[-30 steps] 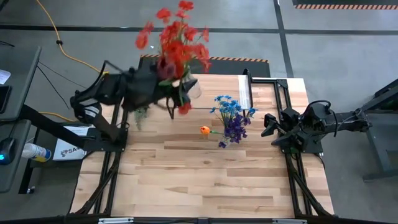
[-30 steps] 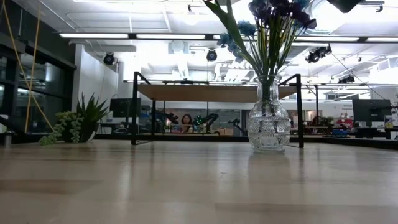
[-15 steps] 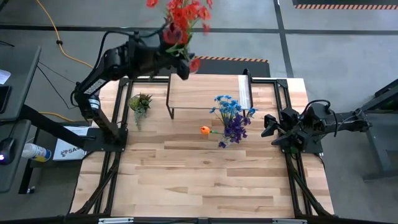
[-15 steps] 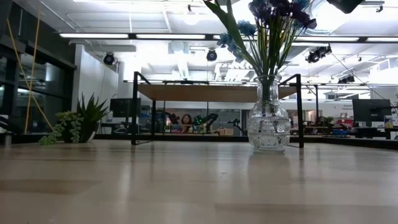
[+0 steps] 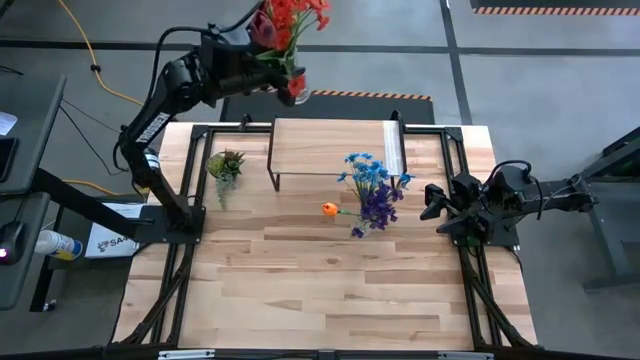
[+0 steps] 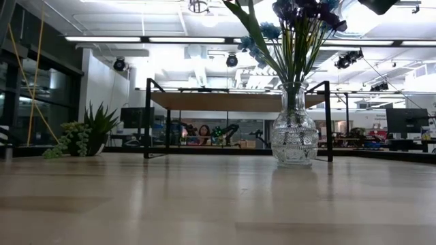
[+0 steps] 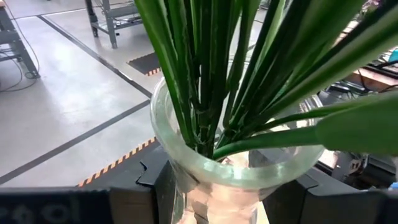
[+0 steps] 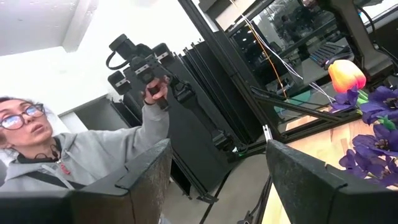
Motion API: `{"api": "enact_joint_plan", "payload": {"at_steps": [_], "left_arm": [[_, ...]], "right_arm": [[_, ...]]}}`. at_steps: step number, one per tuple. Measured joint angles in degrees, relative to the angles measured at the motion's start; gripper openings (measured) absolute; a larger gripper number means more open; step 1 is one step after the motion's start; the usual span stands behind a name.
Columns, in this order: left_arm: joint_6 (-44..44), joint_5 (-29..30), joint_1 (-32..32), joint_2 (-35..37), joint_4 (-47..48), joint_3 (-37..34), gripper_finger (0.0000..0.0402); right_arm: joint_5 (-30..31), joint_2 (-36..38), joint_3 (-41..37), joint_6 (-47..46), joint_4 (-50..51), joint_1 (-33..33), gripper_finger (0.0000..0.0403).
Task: Pick and place flowers into a vace then onto a shelf
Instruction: Put the bottom transparent vase with flowers on the shelf
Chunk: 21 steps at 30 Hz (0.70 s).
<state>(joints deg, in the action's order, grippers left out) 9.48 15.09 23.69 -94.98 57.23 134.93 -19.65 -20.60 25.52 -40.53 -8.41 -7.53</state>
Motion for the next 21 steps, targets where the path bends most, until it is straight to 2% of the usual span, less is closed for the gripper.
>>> {"api": "enact_joint_plan", "payload": {"at_steps": [6, 14, 21], "left_arm": [[-0.7, -1.1, 1.3, -0.1, -0.2, -2.5, 0.021], [-2.1, -3.3, 3.2, -0.1, -3.9, -11.6, 0.021], [-1.4, -11.3, 6.2, -0.2, -12.5, -21.6, 0.021]], "right_arm": [[0.0, 0.0, 0.0, 0.0, 0.0, 0.0, 0.0252], [0.0, 0.0, 0.0, 0.0, 0.0, 0.0, 0.0252], [0.0, 0.0, 0.0, -0.8, 0.0, 0.0, 0.0252]]}}
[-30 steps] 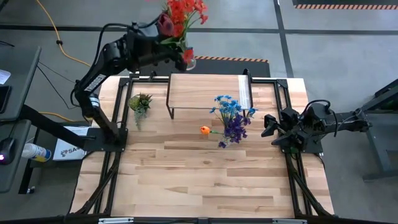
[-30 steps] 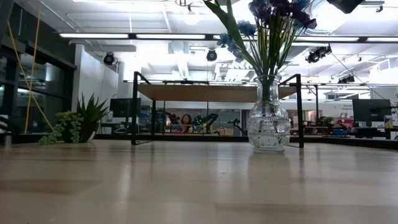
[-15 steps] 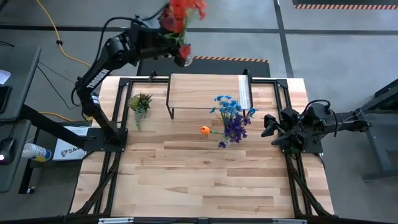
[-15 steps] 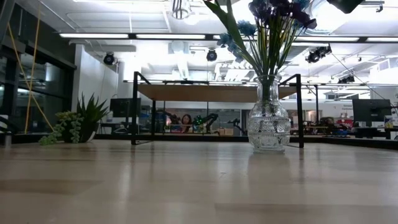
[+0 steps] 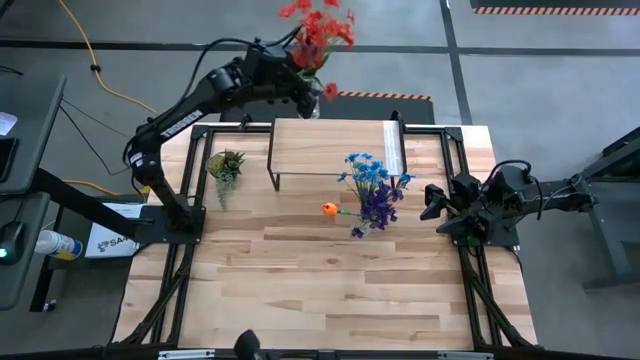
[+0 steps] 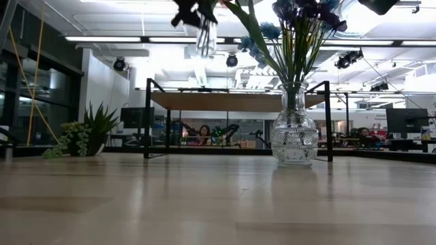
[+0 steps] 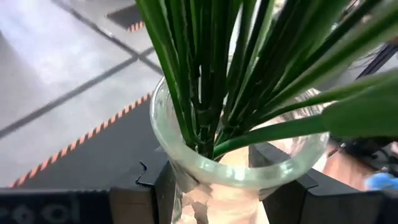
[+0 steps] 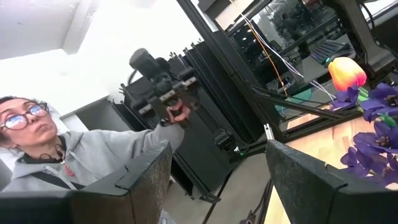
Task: Pick and place flowers into a vace then onto a shelf
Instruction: Put the bottom transparent vase with flowers on the shelf
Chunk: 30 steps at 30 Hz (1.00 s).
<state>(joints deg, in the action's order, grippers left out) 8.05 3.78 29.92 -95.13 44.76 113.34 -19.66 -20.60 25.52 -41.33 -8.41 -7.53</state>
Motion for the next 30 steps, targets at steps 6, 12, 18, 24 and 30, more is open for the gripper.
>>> {"api": "enact_joint_plan", "payload": {"at_steps": [6, 12, 18, 24, 30], "left_arm": [[0.0, -0.5, 2.1, 0.0, -2.2, -6.4, 0.021], [-0.4, -2.0, 2.0, 0.4, -7.8, -12.8, 0.021], [-1.4, -2.2, 2.0, 2.0, -14.4, -18.7, 0.021], [-1.6, -1.9, 2.0, 5.4, -20.3, -26.3, 0.021], [-1.6, -1.3, 2.0, 9.9, -26.7, -34.8, 0.021]], "right_arm": [[0.0, 0.0, 0.0, -1.7, 0.0, 0.0, 0.0252], [0.0, 0.0, 0.0, -0.8, 0.1, 0.0, 0.0252], [0.0, 0.0, 0.0, -1.2, 0.3, 0.0, 0.0252], [0.1, 0.0, 0.0, -1.3, 0.4, 0.0, 0.0252], [0.7, 0.0, 0.0, -1.3, 0.5, 0.0, 0.0252]]}}
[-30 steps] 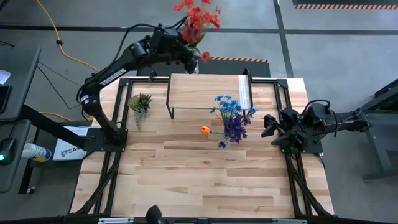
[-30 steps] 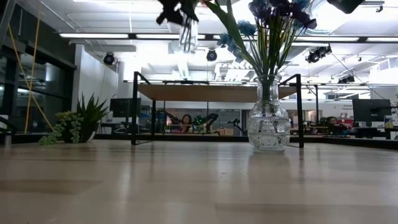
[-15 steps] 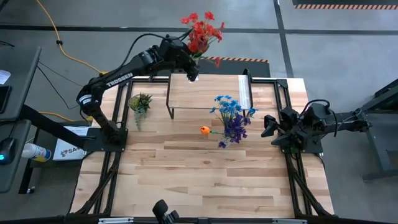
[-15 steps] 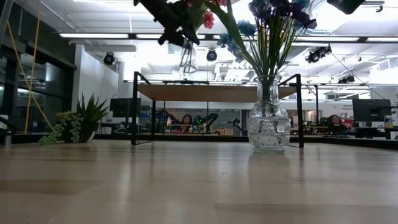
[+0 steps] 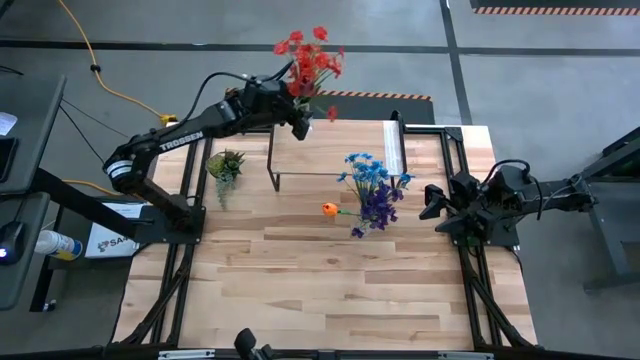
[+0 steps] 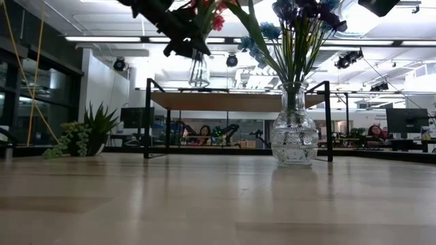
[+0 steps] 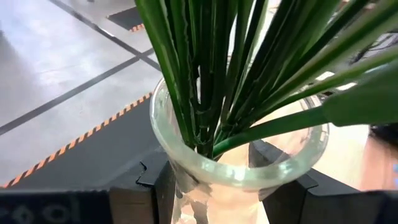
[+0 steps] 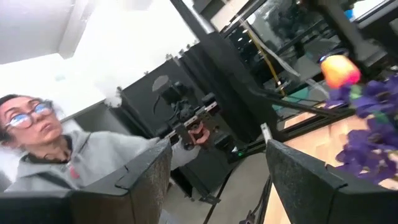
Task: Pick and place flowers into a vace then onto a shelf
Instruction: Put the bottom transparent vase with flowers on the shelf
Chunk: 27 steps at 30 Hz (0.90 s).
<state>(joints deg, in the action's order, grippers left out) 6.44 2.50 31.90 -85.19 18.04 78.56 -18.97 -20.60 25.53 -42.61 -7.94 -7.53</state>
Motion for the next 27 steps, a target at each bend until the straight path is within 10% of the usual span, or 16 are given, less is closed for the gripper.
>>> {"api": "enact_joint_plan", "payload": {"at_steps": [27], "left_arm": [[1.3, 0.7, -2.5, 7.7, -8.5, -16.5, 0.021]], "right_arm": [[9.6, 0.0, 0.0, 0.5, 0.0, 0.0, 0.0252]]}}
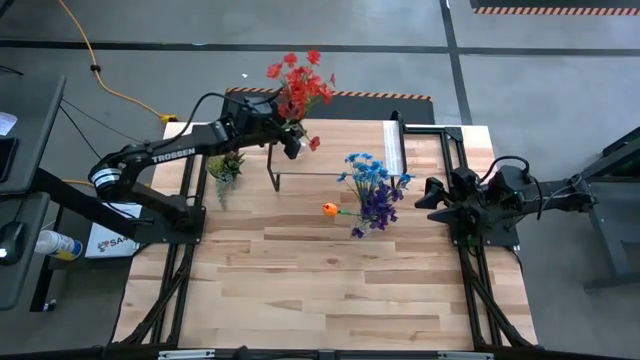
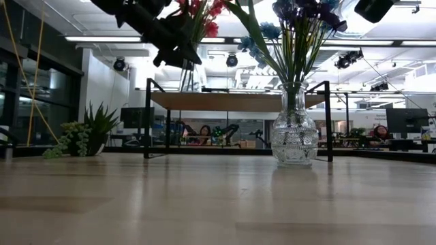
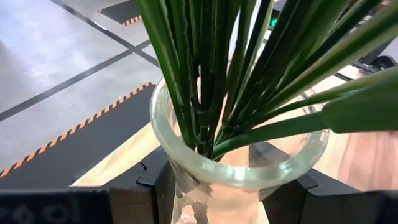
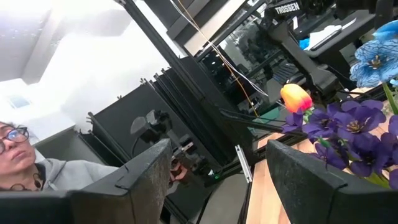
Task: Pick and place flowers into a vace then onto a shelf
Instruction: Put the bottom transparent vase with flowers on the shelf
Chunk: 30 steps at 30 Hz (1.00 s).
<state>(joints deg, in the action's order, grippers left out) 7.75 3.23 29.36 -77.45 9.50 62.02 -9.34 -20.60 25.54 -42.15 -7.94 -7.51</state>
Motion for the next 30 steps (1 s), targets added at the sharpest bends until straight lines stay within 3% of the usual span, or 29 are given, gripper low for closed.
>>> {"api": "enact_joint_plan", "payload": {"at_steps": [30], "left_arm": [[1.5, 2.5, -1.8, -1.1, 1.0, 0.1, 0.0229]], "right_arm": [[-0.4, 0.0, 0.0, -0.5, 0.0, 0.0, 0.0252]]}}
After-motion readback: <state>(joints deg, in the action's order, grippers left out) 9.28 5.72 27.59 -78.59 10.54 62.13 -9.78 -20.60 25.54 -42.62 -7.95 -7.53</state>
